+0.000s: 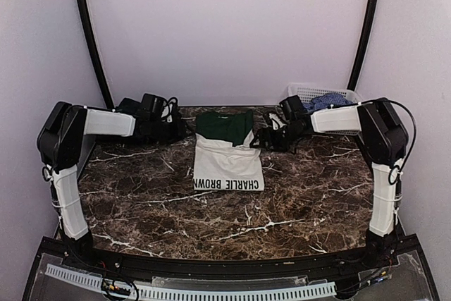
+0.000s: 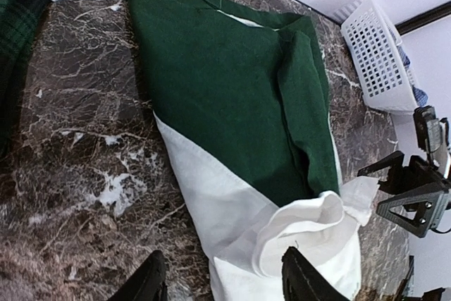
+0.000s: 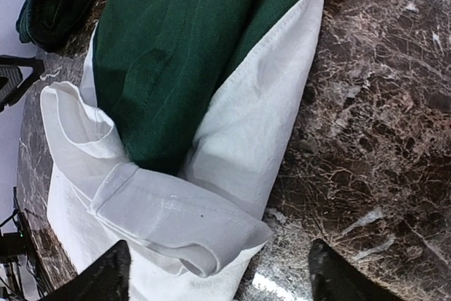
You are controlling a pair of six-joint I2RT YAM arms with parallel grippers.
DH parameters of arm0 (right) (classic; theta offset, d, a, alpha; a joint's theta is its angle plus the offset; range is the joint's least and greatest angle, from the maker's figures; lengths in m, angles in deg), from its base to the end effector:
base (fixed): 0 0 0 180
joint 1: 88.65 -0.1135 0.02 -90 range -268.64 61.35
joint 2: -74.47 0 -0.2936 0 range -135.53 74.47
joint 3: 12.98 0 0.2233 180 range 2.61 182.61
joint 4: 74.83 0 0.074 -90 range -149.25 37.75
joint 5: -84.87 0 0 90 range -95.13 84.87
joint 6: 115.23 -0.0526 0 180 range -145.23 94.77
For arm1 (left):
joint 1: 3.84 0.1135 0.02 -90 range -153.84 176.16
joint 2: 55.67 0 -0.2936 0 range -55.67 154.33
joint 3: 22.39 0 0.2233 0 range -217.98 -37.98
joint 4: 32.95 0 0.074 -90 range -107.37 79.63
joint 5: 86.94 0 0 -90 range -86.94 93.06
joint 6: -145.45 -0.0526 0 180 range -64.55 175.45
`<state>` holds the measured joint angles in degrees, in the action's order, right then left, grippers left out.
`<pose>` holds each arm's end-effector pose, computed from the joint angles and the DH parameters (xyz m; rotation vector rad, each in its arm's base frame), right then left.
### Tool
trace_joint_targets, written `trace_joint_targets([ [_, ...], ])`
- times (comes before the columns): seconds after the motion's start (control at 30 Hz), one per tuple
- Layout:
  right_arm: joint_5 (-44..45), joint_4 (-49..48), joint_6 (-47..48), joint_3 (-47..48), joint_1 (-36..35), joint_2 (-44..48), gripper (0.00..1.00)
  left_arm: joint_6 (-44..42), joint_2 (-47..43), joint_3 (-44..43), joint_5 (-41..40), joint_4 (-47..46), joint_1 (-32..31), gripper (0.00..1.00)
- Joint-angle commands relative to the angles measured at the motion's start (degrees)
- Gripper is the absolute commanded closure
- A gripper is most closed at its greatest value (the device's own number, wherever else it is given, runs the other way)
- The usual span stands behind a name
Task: Fold and stack the mixed laundry pile
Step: Fold the rectangle-folded T-shirt at the center of the board.
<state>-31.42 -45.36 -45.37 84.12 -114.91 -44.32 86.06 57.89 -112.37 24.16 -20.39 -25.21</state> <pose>0.3887 0.2177 0.1939 -0.3457 2.5345 0.9013 0.4042 -0.1785 0.2207 0.0316 2.3040 -0.8947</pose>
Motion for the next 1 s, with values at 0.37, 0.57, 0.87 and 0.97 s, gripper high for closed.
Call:
trace_joint_targets([
  [0.37, -15.6, -7.7, -4.1, -13.4, -1.6, 17.6, 0.18, -0.2, -16.3, 12.8, 9.4, -7.4, -2.9, 0.51],
  [0.57, -19.6, -13.3, -7.1, -12.4, -4.5, 10.7, 0.18, 4.0, -11.2, 13.2, 14.5, -14.2, -5.8, 0.52],
  [0.87, -20.3, -14.3, -5.8, -6.3, -4.9, 0.3, 0.18, 5.7, -1.4, 8.5, 17.3, -17.5, -6.9, 0.54],
  [0.97, -19.8, -14.1, -5.8, -3.2, -4.6, -2.1, 0.18, 6.0, 0.2, 7.1, 17.2, -17.7, -6.9, 0.54],
])
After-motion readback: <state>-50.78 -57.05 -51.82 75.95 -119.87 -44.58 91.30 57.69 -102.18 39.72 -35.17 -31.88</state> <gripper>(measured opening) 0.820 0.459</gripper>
